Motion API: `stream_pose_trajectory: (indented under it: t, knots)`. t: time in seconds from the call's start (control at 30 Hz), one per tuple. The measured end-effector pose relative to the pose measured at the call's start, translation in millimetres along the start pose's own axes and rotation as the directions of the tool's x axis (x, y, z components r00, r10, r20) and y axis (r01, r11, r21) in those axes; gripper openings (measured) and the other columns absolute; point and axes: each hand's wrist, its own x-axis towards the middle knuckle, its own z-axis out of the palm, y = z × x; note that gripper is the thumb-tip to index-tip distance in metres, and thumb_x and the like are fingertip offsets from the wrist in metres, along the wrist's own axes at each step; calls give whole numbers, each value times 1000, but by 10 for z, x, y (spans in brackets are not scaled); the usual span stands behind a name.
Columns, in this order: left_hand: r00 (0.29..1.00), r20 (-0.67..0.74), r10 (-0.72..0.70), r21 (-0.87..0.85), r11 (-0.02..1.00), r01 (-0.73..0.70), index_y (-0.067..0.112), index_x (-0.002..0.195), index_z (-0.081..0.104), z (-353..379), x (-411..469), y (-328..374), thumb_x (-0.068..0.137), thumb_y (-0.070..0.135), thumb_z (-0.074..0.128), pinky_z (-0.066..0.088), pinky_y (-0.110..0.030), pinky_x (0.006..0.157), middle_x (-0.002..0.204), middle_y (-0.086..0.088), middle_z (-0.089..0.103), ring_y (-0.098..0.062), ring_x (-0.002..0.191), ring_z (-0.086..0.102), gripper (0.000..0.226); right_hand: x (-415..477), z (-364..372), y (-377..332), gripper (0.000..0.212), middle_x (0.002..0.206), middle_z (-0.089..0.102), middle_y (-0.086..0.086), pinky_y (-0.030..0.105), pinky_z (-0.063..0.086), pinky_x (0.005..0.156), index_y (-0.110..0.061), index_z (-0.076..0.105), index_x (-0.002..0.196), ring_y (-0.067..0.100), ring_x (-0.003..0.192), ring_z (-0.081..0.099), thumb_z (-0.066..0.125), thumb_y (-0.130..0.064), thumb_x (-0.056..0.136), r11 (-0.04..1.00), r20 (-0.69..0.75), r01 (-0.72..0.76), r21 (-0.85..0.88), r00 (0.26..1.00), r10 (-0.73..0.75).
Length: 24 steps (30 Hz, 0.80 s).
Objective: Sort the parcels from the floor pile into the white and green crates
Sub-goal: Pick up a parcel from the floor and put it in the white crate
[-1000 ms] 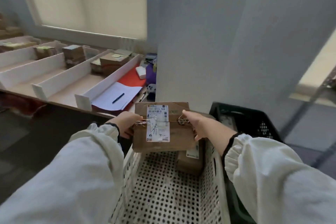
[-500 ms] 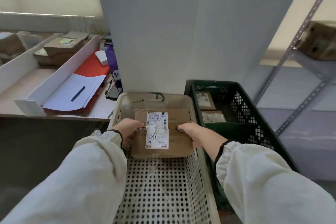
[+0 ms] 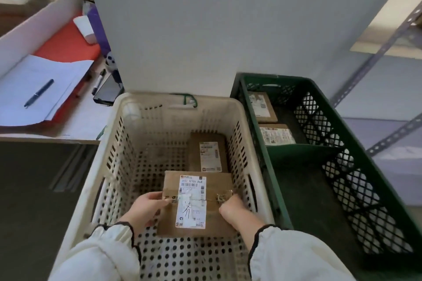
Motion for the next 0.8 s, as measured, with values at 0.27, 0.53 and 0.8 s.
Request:
stream_pose_trajectory:
  t: [0.27, 0.53, 0.8]
  knots:
    - [999, -28, 33, -69, 997, -35, 9, 129, 52, 245, 687, -430, 83, 18, 72, 44, -23, 60, 105, -1, 65, -11, 86, 61, 51, 666, 603, 230, 51, 137, 45, 12, 38, 47, 98, -6, 31, 137, 28, 121, 50, 48, -18, 91, 994, -178, -35, -100, 984, 17]
    - [1000, 11, 20, -23, 1000, -20, 12, 115, 56, 251, 822, -663, 78, 23, 76, 45, -23, 64, 106, -2, 65, -14, 87, 62, 43, 620, 761, 409, 70, 147, 29, 17, 40, 38, 107, -2, 16, 146, 31, 132, 36, 48, -29, 89, 985, -273, -47, -168, 962, -1]
    - [982, 163, -97, 101, 992, 81, 10, 96, 63, 100, 991, -739, 76, 23, 78, 43, -26, 65, 74, -1, 67, -16, 73, 62, 29, 504, 932, 538, 83, 151, 21, 20, 42, 31, 112, -7, -14, 149, 33, 137, 27, 40, -34, 92, 964, -302, -63, -260, 953, -19]
